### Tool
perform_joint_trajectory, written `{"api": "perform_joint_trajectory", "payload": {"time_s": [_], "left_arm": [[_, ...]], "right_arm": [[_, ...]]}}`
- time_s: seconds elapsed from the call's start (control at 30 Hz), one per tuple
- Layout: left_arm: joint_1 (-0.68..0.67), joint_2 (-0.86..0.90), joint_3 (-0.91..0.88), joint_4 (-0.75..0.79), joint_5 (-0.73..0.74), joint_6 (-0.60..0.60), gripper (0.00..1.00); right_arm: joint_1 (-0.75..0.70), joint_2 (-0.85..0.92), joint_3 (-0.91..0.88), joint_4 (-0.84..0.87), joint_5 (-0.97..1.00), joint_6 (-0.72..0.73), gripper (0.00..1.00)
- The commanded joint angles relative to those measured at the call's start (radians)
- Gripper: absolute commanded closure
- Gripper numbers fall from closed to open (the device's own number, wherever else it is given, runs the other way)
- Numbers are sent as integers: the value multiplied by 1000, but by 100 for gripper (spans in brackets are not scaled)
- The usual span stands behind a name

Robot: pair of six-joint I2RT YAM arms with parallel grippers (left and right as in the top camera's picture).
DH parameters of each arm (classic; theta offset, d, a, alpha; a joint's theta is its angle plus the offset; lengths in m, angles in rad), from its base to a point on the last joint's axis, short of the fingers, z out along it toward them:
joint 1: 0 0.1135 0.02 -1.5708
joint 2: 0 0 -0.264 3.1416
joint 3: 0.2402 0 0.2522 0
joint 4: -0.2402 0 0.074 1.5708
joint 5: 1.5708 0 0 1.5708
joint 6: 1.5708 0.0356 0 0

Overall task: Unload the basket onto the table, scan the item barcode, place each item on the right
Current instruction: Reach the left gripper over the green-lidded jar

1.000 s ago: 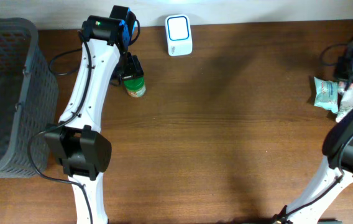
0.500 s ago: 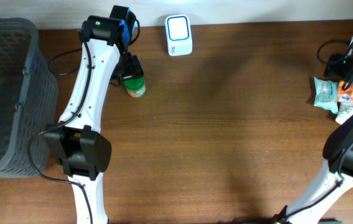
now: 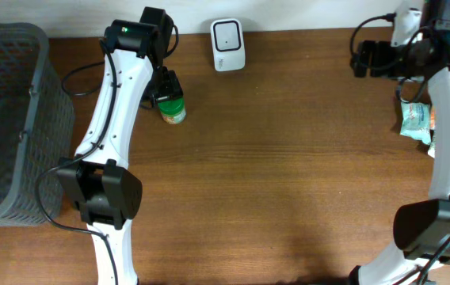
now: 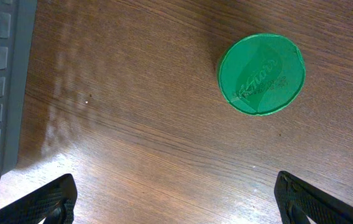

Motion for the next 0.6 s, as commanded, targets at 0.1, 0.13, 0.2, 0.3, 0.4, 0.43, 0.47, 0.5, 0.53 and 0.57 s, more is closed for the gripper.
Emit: {"api": "perform_joint_trajectory", "payload": {"time_s": [0.1, 0.13, 0.2, 0.3, 0.4, 0.43, 0.47, 0.5, 0.53, 0.57], "left_arm": [[3, -2, 16, -2, -11, 9, 1], [3, -2, 16, -2, -11, 9, 1], [3, -2, 16, 4, -11, 9, 1], [3, -2, 16, 18, -6, 9, 1], [3, -2, 16, 34, 111, 9, 1], [3, -2, 16, 38, 160, 9, 1], [1, 0, 14, 83, 170, 12, 1], [-2, 7, 14, 109, 170, 18, 1], [-4, 14, 13, 121, 170, 34, 1], [-6, 26, 11, 134, 170, 65, 1]], "right_arm": [[18, 3, 0, -3, -13, 5, 1], [18, 3, 0, -3, -13, 5, 1], [18, 3, 0, -3, -13, 5, 1], [18, 3, 0, -3, -13, 5, 1], [18, 3, 0, -3, -13, 5, 1], [18, 3, 0, -3, -13, 5, 1], [18, 3, 0, -3, -13, 5, 1], [18, 3, 0, -3, -13, 5, 1], [18, 3, 0, -3, -13, 5, 1], [18, 3, 0, -3, -13, 5, 1]]}}
